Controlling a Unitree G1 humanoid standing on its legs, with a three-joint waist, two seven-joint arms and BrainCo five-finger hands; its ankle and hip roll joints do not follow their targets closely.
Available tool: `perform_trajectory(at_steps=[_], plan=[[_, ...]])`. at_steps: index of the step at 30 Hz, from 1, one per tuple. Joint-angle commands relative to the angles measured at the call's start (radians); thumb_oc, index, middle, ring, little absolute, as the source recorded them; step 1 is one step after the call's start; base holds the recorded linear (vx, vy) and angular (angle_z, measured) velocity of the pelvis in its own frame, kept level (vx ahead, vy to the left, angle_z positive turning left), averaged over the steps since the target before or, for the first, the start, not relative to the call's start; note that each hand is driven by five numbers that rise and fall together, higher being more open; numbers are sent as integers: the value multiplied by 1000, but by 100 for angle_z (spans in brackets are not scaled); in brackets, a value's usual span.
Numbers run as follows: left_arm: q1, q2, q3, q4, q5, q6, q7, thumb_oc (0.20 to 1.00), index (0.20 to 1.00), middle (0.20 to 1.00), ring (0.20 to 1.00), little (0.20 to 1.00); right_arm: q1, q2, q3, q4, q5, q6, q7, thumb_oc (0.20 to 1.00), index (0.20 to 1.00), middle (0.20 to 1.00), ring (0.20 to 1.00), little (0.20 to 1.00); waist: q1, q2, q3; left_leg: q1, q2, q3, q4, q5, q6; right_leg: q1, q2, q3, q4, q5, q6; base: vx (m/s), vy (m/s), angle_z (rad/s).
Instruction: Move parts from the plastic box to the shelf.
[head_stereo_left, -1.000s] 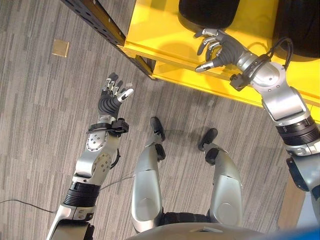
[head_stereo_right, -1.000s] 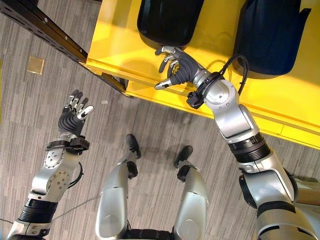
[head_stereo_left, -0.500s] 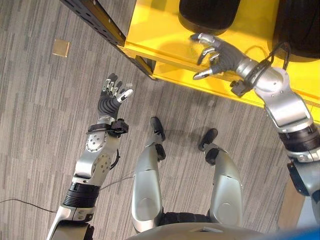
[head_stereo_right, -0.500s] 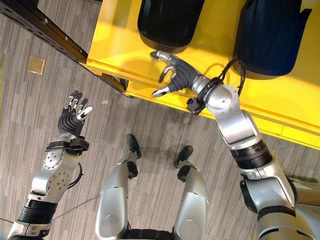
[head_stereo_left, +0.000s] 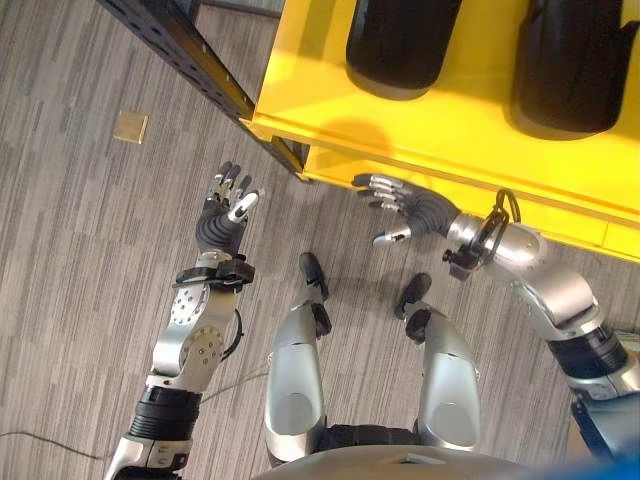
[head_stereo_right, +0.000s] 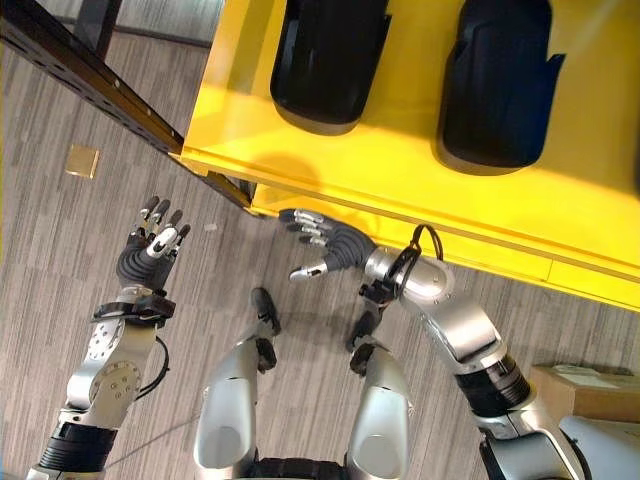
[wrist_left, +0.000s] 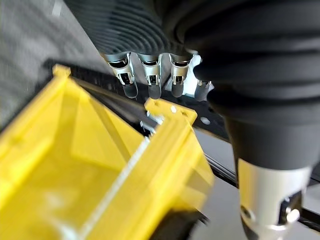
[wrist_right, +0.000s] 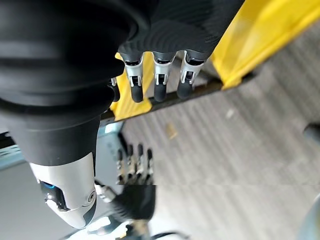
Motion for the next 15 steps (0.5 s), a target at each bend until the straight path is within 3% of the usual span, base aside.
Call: perform_trajectory(at_steps=[1, 7, 9, 15], plan=[[51, -12, 18, -112, -182, -130, -176, 1000, 1000, 1000, 1000, 1000, 15, 54, -122, -60, 161, -257, 10, 1000, 1000, 1000, 1000, 1000, -6, -18, -59, 158, 50, 31, 27, -141, -93, 118, 16, 19, -87, -55, 83, -88, -3, -10], [142, -65, 50, -93, -250, -86, -240, 1000, 1000, 1000, 1000, 1000, 202, 106, -298, 27, 265, -372, -48, 1000, 1000, 1000, 1000, 1000, -24, -34, -180, 230, 45, 18, -3, -123, -96, 225, 48, 39, -190, -12, 85, -30, 7, -7], [169, -86, 74, -74, -299, -35, -240, 1000, 1000, 1000, 1000, 1000, 266, 115, -362, 74, 323, -382, -72, 1000, 1000, 1000, 1000, 1000, -37, -38, -225, 254, 36, 13, -10, -124, -92, 257, 53, 56, -223, 5, 87, 27, 40, -13], [256, -106, 158, -44, -220, -8, -232, 1000, 1000, 1000, 1000, 1000, 414, 149, -458, 153, 283, -398, -84, 1000, 1000, 1000, 1000, 1000, -56, -43, -323, 328, 6, 11, -51, -130, -75, 330, 59, 94, -308, 49, 97, 36, 29, -29]])
